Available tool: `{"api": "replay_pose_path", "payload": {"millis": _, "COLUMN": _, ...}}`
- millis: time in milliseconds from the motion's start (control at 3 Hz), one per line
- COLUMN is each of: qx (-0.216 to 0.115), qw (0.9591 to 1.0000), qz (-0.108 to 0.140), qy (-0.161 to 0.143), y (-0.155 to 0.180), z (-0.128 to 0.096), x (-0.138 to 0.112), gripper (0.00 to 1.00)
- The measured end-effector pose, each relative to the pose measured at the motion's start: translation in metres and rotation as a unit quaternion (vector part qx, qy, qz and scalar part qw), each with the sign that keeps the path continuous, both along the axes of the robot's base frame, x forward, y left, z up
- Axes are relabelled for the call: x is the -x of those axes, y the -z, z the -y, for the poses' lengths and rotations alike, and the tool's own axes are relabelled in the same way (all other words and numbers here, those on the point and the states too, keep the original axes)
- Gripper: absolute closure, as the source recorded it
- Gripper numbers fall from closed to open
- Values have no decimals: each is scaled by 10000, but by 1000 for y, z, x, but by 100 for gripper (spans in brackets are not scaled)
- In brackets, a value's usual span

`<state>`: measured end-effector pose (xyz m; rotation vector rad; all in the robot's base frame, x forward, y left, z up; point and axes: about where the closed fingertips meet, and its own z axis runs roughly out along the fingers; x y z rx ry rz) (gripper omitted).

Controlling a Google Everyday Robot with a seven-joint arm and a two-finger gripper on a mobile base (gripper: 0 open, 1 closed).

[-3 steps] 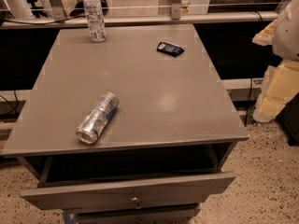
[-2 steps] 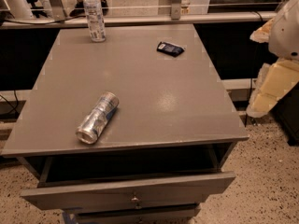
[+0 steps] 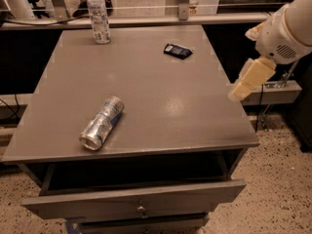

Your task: Pick rxbar blueberry

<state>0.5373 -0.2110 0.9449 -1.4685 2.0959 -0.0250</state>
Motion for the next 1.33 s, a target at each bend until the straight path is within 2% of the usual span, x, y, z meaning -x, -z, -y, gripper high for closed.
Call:
{"api": "replay_pose_path", "payload": {"millis": 333, "qx": -630, "qw": 9975, "qz": 252, "qy": 220, "y": 14, "z": 1, "x": -59, "gripper": 0}}
{"api": "replay_pose_path", "payload": {"millis": 667, "qx": -1337, "qw": 9900, "qz": 308, "qy": 325, "y": 28, "z": -6, "x": -118, "gripper": 0}}
{"api": "replay_pose_path", "payload": {"millis": 1000, "qx": -2050, "qw": 9776, "qz": 254, "qy": 403, "y": 38, "z": -16, "x": -166, "gripper": 0}}
{"api": "replay_pose_path", "payload": {"millis": 1333, "qx": -2577, "qw": 9654, "qz": 51, "qy": 403, "y": 54, "z": -37, "x": -201, "gripper": 0}}
